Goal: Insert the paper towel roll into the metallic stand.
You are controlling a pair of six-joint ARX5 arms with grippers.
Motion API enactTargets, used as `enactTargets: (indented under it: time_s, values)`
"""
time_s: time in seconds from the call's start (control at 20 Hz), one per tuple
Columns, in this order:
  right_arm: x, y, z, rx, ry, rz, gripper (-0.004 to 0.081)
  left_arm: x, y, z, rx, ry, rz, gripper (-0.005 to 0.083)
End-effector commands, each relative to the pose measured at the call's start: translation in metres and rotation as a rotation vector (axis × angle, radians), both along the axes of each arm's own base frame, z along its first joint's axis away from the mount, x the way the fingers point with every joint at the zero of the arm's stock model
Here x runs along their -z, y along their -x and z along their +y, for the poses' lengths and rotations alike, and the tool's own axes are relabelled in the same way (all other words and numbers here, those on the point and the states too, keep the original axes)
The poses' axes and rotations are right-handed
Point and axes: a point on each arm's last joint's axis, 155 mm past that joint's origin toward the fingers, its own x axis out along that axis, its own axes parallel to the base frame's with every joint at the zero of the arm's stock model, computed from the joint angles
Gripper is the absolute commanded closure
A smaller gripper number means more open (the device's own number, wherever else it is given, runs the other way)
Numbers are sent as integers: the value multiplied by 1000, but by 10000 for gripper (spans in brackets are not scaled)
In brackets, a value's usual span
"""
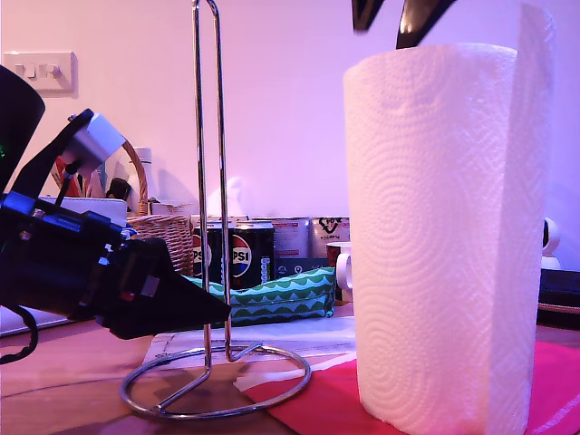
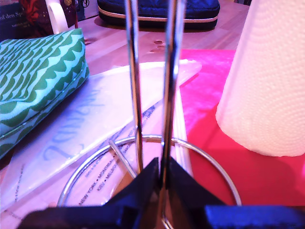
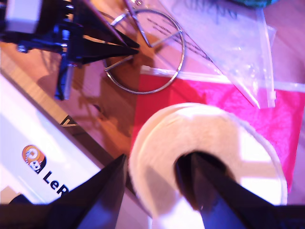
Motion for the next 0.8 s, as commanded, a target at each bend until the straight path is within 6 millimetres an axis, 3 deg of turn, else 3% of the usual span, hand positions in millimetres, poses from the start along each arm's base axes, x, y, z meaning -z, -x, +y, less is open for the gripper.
enactTargets:
  time_s: [0.0, 0.4, 0.75]
  values:
    - [6, 3, 2, -1, 13, 16, 382, 5, 2, 0, 3, -10, 17, 798]
    - [54, 24, -19, 21, 125, 137, 383, 5, 2, 0, 2, -11, 17, 798]
    - [47, 19, -16, -7, 114, 108, 382, 5, 2, 0, 2, -10, 17, 798]
